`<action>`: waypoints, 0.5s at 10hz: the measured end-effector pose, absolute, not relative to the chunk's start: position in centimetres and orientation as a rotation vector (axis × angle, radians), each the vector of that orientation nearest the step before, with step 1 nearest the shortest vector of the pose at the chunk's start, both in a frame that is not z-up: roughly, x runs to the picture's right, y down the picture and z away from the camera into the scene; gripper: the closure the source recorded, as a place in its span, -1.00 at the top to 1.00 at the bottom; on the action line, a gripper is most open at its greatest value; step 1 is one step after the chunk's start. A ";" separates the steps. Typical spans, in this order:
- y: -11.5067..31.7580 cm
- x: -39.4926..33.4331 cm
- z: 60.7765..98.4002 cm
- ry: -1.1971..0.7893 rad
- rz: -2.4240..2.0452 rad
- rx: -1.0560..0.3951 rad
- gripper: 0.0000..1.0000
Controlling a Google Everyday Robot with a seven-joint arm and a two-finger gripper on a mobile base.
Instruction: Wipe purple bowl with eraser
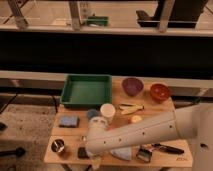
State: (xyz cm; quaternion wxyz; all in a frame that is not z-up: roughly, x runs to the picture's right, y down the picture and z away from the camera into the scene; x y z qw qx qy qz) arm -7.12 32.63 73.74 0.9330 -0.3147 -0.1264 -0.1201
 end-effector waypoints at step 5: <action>33.0 -6.9 74.5 -0.264 -0.247 -0.652 0.34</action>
